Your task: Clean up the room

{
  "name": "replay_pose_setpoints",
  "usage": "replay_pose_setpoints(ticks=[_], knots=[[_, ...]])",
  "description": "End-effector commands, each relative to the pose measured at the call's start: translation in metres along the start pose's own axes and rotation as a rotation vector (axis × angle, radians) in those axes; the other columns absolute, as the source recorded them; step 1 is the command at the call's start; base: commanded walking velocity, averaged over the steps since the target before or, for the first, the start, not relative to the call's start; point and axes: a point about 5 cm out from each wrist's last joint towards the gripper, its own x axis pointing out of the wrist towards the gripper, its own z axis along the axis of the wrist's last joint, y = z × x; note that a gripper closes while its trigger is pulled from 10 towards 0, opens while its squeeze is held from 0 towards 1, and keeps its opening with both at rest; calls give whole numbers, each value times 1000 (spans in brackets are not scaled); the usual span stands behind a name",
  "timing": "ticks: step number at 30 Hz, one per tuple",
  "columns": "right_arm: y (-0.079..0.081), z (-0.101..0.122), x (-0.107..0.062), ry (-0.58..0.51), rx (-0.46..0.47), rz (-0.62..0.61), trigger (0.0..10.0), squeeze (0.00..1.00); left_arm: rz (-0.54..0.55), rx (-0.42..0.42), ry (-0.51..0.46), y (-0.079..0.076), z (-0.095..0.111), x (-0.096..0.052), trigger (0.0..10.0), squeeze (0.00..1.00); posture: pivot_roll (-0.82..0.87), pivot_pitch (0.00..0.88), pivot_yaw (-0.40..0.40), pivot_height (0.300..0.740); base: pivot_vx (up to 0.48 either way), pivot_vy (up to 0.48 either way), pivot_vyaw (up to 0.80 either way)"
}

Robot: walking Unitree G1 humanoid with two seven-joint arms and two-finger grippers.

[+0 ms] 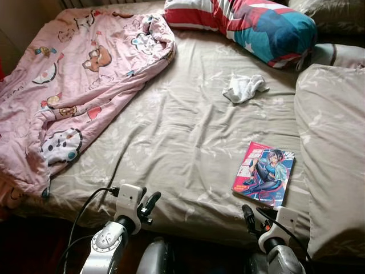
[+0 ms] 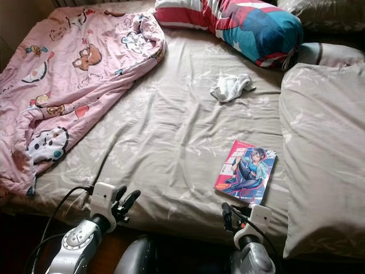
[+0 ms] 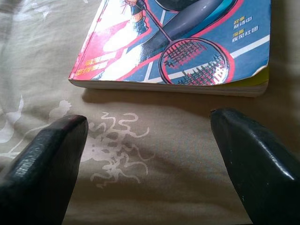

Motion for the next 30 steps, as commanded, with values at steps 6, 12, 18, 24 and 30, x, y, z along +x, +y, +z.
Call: replay_pose_setpoints(ticks=[6, 12, 18, 24, 30], knots=[[-4, -7, -3, 31, 6, -34, 10000, 0, 3, 11, 63, 4, -13, -13, 10000, 0, 6, 376, 162, 626, 0, 0, 0], [-9, -5, -3, 20, -3, -68, 10000, 0, 3, 10, 67, 3, -14, -15, 10000, 0, 7, 381, 161, 626, 0, 0, 0], [-14, 1, -3, -2, -15, -92, 10000, 0, 3, 7, 75, 1, -14, -17, 10000, 0, 5, 381, 158, 626, 0, 0, 0], [-16, 6, -1, -13, -25, -102, 10000, 0, 4, 6, 79, 1, -15, -19, 10000, 0, 7, 381, 158, 626, 0, 0, 0], [-15, 8, 1, -16, -29, -98, 10000, 0, 4, 8, 83, 1, -15, -19, 10000, 0, 9, 382, 159, 626, 0, 0, 0]])
